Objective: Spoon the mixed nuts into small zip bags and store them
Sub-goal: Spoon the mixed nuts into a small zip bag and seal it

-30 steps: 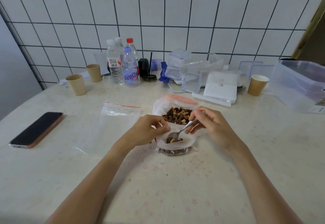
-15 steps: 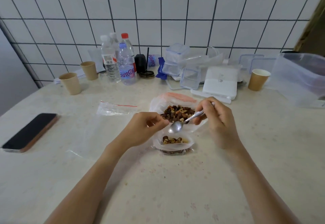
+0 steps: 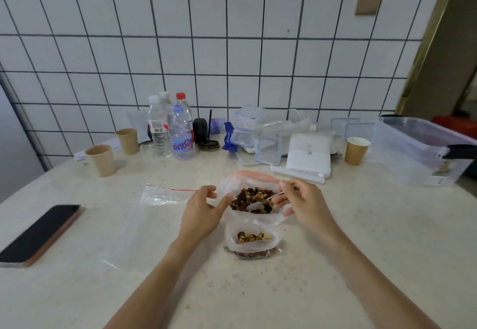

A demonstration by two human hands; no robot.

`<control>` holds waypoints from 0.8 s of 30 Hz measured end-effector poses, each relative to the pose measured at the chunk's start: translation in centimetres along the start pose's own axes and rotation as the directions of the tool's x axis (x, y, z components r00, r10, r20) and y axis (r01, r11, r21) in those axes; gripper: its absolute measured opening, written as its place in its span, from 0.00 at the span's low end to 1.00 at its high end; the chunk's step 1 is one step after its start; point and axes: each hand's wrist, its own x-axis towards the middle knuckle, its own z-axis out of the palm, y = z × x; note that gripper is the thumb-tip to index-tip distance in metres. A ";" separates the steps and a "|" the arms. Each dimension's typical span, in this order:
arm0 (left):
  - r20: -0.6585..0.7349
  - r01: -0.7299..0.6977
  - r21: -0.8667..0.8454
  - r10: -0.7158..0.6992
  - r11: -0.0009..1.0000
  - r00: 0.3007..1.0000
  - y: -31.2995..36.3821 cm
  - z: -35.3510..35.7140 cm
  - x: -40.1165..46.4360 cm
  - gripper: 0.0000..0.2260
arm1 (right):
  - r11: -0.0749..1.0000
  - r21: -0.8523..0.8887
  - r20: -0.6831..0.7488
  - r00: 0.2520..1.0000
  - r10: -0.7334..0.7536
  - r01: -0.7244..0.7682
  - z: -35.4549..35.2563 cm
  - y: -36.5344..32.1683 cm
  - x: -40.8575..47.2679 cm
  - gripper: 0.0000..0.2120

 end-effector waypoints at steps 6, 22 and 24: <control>0.072 -0.047 0.062 0.042 0.997 0.997 1.1 0.8 2.2 0.11 | 0.977 -0.198 0.045 0.996 -0.071 0.079 1.0 -0.7 -0.1 0.07; 0.031 -0.195 -0.126 0.200 0.973 0.979 -0.1 1.6 1.2 0.09 | 0.988 0.016 -0.025 0.988 0.151 -0.151 5.7 1.3 1.7 0.10; 0.030 -0.171 -0.158 0.178 0.973 0.984 -0.1 1.7 1.2 0.10 | 0.968 0.103 -0.027 0.973 0.231 -0.227 5.7 1.4 1.8 0.11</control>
